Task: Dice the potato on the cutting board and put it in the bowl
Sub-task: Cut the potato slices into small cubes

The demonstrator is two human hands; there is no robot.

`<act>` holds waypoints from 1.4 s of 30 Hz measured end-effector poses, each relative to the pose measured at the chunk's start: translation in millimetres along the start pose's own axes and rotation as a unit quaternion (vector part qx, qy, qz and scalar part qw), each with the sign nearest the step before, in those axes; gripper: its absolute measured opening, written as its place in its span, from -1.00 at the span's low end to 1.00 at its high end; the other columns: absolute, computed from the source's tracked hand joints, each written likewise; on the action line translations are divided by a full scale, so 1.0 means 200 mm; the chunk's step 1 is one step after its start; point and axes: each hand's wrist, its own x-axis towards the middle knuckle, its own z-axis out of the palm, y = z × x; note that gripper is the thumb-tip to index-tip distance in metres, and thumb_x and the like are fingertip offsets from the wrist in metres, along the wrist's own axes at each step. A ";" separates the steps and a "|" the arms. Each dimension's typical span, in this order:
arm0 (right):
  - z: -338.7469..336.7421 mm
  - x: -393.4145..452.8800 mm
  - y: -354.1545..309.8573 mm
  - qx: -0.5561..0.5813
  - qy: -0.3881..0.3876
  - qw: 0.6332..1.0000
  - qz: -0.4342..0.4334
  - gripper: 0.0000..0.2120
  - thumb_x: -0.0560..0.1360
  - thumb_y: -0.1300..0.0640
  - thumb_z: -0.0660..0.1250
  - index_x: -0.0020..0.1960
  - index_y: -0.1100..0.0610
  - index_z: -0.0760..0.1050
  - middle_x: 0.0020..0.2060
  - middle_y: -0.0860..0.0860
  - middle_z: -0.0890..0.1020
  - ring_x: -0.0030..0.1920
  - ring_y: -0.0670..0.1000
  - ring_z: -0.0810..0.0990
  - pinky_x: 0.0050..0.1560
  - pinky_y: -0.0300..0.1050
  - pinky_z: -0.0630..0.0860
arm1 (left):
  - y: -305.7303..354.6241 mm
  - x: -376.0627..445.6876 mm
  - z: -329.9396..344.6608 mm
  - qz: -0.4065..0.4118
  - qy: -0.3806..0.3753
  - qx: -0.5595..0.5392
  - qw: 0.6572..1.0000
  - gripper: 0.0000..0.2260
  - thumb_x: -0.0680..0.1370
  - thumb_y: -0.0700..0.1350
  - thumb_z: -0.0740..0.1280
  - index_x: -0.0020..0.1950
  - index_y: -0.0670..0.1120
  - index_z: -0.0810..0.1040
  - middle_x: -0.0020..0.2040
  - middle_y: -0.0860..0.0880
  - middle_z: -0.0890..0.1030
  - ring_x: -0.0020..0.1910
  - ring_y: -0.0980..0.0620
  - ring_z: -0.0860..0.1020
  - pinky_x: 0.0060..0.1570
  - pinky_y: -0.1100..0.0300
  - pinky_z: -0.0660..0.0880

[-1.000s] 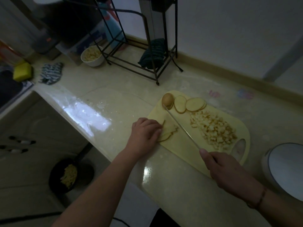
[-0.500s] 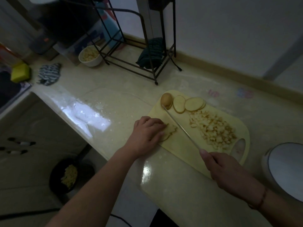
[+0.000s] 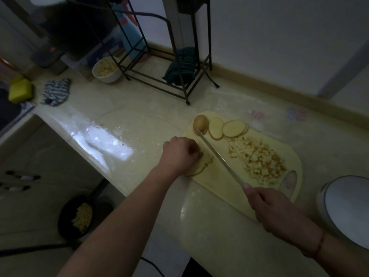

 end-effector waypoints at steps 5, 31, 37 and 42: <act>0.00 0.00 -0.01 0.011 -0.004 1.000 0.006 -0.44 0.43 -0.37 -0.01 -0.37 0.11 0.30 -0.52 0.01 0.37 -0.55 -0.13 0.32 -0.36 -0.15 0.30 | 0.02 -0.01 -0.01 0.123 0.019 0.109 0.986 -0.77 0.61 -0.03 0.23 -0.02 -0.09 0.65 -0.19 0.00 0.51 -0.11 -0.08 0.51 -0.03 0.08 0.33; 0.01 0.01 0.00 0.032 0.003 0.999 0.008 -0.33 0.39 -0.51 -0.08 -0.36 0.11 0.30 -0.56 -0.04 0.30 -0.60 -0.13 0.30 -0.47 -0.30 0.20 | -0.20 -0.15 0.02 0.273 0.007 0.058 0.960 -0.26 0.43 0.41 0.29 0.43 -0.07 0.46 0.24 -0.10 0.54 -0.05 -0.07 0.60 -0.18 0.11 0.56; 0.03 -0.02 -0.04 0.039 0.012 0.999 0.002 -0.44 0.46 -0.33 -0.01 -0.38 0.14 0.32 -0.55 -0.02 0.38 -0.58 -0.13 0.35 -0.37 -0.15 0.29 | -0.17 -0.14 0.02 0.185 -0.055 -0.022 0.981 -0.30 0.41 0.21 0.50 0.45 -0.09 0.48 0.32 -0.09 0.46 -0.12 -0.01 0.57 -0.06 0.17 0.51; 0.11 -0.05 -0.10 0.024 0.022 0.999 -0.012 -0.43 0.44 -0.33 -0.05 -0.43 0.12 0.32 -0.56 0.01 0.46 -0.50 -0.14 0.44 -0.36 -0.21 0.34 | -0.08 -0.14 0.03 0.110 -0.065 -0.037 0.991 -0.38 0.45 0.12 0.51 0.43 -0.11 0.49 0.36 -0.06 0.44 -0.05 -0.04 0.56 0.07 0.08 0.52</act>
